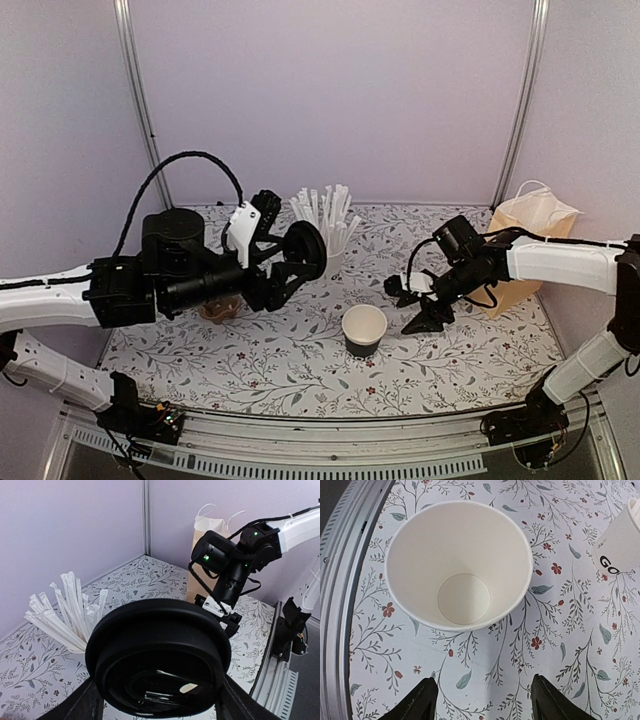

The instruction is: Pack the takeout coffee

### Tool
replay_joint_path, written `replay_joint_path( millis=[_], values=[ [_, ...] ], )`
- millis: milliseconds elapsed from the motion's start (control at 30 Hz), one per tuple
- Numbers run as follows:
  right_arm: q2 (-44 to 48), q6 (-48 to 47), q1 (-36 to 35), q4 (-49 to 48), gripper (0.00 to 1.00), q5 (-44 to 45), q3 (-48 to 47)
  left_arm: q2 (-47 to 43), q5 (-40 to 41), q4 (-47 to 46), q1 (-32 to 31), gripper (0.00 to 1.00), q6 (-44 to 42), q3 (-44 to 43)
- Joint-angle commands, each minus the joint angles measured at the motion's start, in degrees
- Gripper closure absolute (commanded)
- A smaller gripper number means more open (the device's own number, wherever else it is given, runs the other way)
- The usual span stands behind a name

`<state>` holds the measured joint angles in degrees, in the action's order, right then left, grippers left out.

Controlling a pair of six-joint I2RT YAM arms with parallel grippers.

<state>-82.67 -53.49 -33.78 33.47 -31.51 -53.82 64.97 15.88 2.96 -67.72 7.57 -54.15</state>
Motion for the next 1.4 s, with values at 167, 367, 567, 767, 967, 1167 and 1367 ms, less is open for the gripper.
replay_joint_path(
  millis=[167,367,567,767,967,1167,1367],
  values=[
    [-11.9,-2.1,-4.6,-7.5,0.31,3.1,-3.8,-4.8,0.8,7.7,0.9,0.27,5.0,-0.4],
    [-18.2,-1.4,-8.3,-7.4,0.35,0.9,-7.2,-5.6,1.7,12.8,1.3,0.27,4.9,-3.1],
    [-22.3,-1.2,-12.7,-6.2,0.4,0.5,-9.2,-6.6,2.7,18.0,1.5,0.27,4.9,-5.4],
    [-23.0,0.4,-15.1,-4.8,0.41,-3.9,-11.8,-6.4,2.1,22.4,1.7,0.27,5.1,-7.4],
    [-21.4,-0.4,-15.3,-1.6,0.31,-3.2,-11.2,-2.9,-0.8,30.0,1.9,0.27,5.9,-12.2],
    [-12.1,-1.5,-11.4,1.3,0.28,1.0,-5.6,5.4,-7.1,38.9,2.1,0.27,5.9,-19.3],
    [-2.1,1.4,-1.0,2.3,0.28,-7.1,-5.6,14.6,-13.5,44.8,2.4,0.27,4.3,-25.2]
  ],
)
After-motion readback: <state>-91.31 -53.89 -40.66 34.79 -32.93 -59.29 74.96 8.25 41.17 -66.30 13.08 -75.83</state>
